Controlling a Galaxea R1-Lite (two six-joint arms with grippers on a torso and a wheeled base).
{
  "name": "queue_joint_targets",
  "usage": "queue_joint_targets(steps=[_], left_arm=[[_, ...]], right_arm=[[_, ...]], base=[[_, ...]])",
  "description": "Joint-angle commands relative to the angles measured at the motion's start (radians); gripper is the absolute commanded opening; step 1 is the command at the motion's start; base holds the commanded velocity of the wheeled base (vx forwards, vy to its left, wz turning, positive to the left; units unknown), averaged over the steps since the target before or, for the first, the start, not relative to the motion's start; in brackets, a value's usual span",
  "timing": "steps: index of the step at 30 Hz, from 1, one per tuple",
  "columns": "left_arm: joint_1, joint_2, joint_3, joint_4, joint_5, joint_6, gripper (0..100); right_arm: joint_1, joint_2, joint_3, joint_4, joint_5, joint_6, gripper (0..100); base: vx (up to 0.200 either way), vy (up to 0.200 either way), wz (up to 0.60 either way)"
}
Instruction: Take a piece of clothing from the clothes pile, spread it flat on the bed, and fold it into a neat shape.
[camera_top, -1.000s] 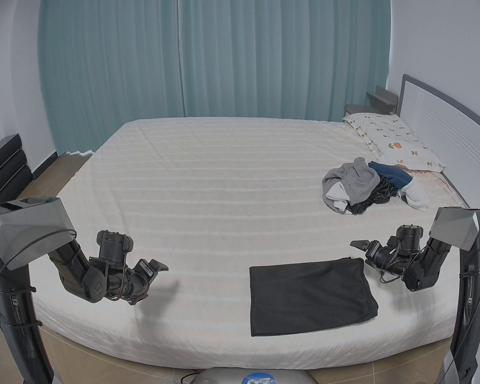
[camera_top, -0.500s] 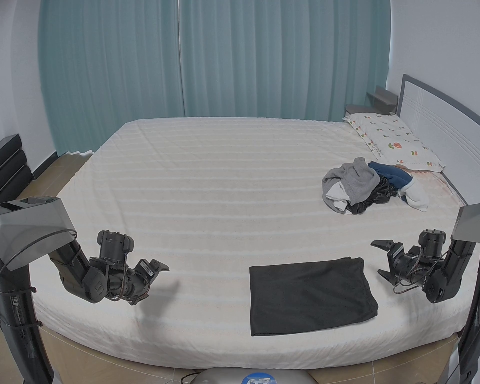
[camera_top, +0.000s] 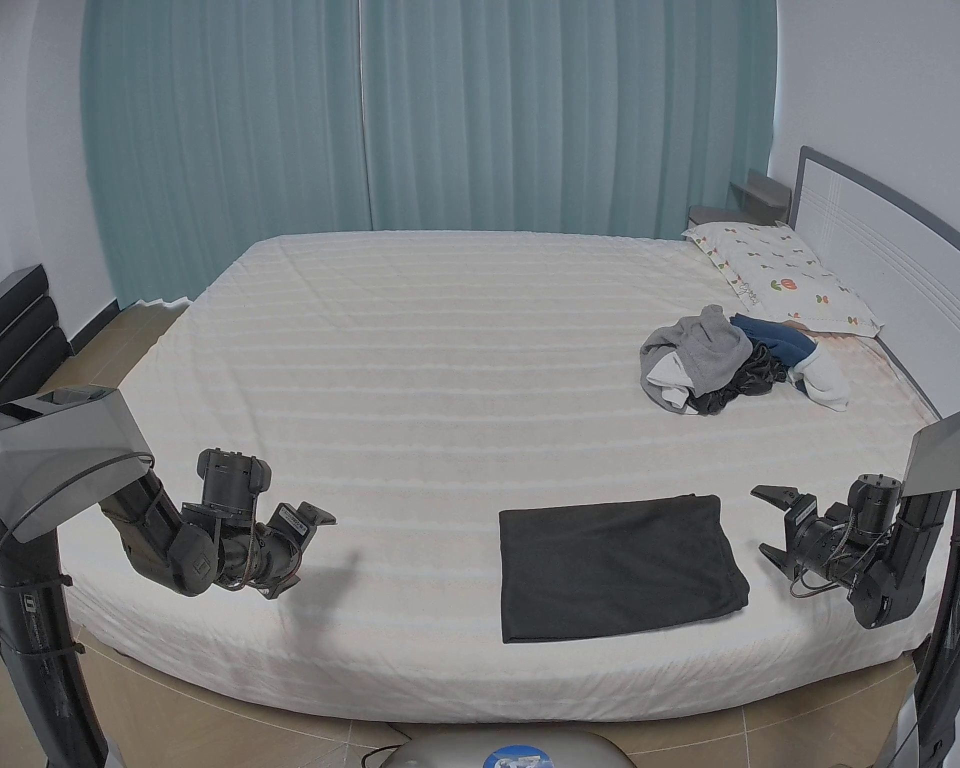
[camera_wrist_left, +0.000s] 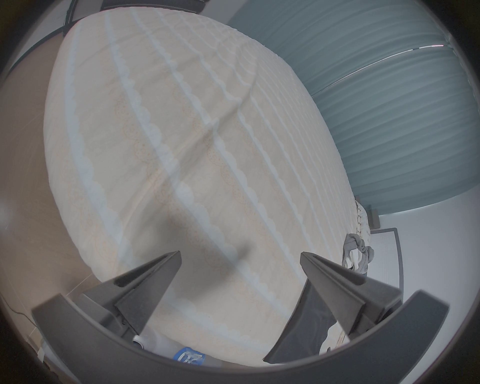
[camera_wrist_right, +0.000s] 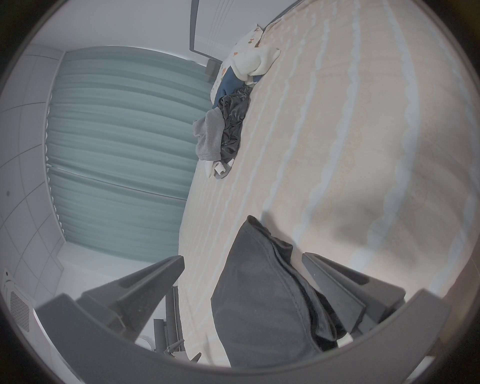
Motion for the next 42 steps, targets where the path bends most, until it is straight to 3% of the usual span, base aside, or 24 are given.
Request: queue_joint_targets(steps=[1, 21, 26, 31, 42], left_arm=[[-0.012, 0.004, -0.025, 0.008, 0.001, -0.009, 100], [-0.17, 0.078, -0.203, 0.095, 0.012, 0.008, 100], [-0.211, 0.116, -0.226, 0.094, 0.03, 0.116, 100], [-0.234, 0.154, -0.23, 0.085, 0.114, 0.241, 100], [-0.251, 0.202, -0.214, 0.026, 0.128, 0.263, 100]], right_arm=[[0.0, 0.03, 0.041, -0.047, 0.01, -0.001, 100], [0.006, 0.042, 0.049, -0.053, 0.007, -0.01, 100], [0.008, 0.044, 0.05, -0.053, 0.007, -0.012, 100], [0.008, 0.044, 0.052, -0.051, 0.007, -0.018, 100], [0.011, 0.055, 0.056, -0.053, 0.007, -0.042, 100]], base=[[0.0, -0.2, 0.0], [0.0, -0.2, 0.0], [0.0, -0.08, 0.0], [0.0, 0.0, 0.0], [0.0, 0.0, 0.0]])
